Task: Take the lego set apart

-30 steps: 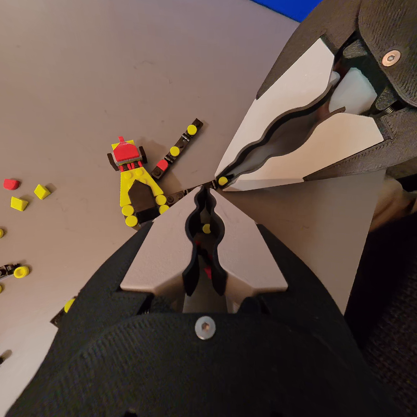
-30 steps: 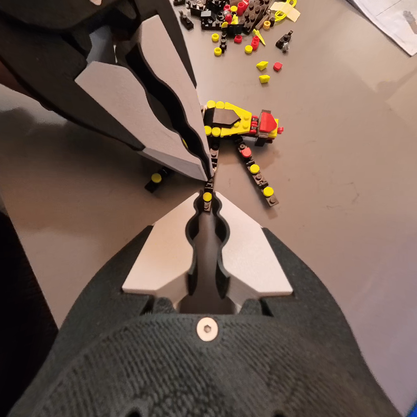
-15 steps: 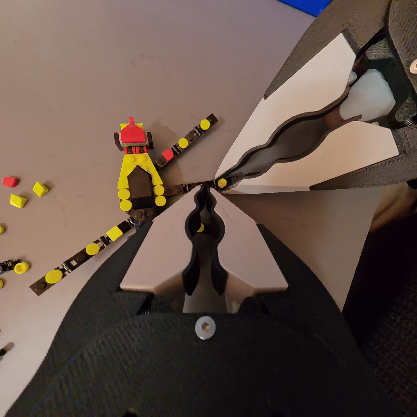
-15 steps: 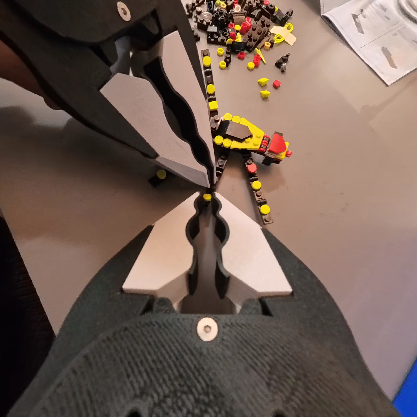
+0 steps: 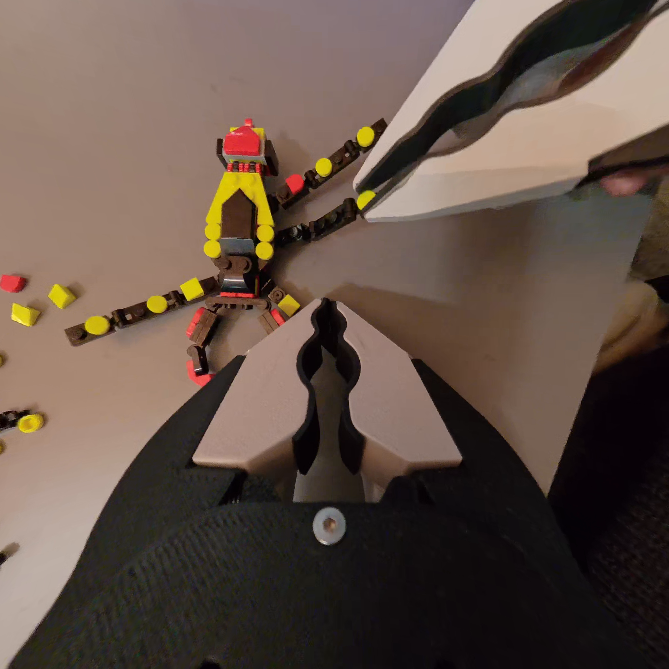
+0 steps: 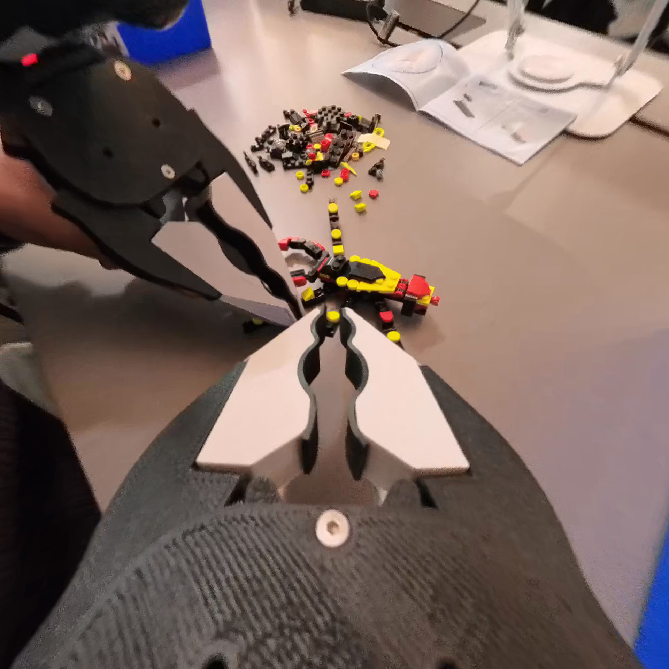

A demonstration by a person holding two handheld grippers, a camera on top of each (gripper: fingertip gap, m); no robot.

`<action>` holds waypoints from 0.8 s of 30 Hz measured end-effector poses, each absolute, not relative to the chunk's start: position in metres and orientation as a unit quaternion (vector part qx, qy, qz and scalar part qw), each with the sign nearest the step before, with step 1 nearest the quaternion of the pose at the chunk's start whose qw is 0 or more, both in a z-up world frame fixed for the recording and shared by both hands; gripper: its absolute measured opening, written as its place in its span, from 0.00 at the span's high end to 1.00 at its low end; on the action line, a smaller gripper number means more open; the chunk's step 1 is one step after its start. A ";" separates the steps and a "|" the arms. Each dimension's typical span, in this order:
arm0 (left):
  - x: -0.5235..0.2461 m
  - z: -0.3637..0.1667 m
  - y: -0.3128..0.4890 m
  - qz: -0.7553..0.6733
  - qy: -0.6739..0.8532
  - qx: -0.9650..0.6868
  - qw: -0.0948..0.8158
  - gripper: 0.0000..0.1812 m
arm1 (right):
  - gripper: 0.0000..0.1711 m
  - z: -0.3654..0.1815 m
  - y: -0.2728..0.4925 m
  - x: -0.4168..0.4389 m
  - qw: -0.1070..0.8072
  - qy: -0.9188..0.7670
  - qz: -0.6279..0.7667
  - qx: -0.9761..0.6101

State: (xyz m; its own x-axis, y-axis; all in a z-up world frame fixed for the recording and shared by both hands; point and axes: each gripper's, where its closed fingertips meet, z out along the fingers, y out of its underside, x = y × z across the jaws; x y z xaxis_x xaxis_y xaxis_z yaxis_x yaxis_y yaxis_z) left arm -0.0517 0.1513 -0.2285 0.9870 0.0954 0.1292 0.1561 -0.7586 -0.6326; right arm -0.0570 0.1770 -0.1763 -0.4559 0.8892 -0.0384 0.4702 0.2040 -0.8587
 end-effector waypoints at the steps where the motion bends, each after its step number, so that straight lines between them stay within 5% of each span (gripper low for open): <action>1: -0.050 -0.228 0.152 -0.056 -0.072 -0.935 0.344 1.00 | 0.96 -0.176 0.178 -0.057 0.226 -0.727 0.443 -0.474; 11: -0.051 -0.186 0.148 -0.111 -0.083 -0.891 0.433 1.00 | 0.96 -0.197 0.143 -0.038 0.142 -0.755 0.458 -0.447; 17: -0.030 -0.221 0.140 -0.126 -0.050 -0.929 0.343 1.00 | 0.96 -0.218 0.125 -0.023 0.139 -0.814 0.408 -0.388; 24: -0.026 -0.223 0.141 -0.061 0.042 -0.936 0.344 0.97 | 0.88 -0.221 0.134 -0.016 0.138 -0.822 0.386 -0.396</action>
State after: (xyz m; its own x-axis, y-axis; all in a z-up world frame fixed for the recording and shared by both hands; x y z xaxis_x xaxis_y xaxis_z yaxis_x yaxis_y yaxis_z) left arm -0.0259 0.1413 -0.2231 0.9888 -0.1217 0.0858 -0.0372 -0.7596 -0.6493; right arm -0.0159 0.1341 -0.2207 -0.6489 0.7567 -0.0796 0.5442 0.3884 -0.7437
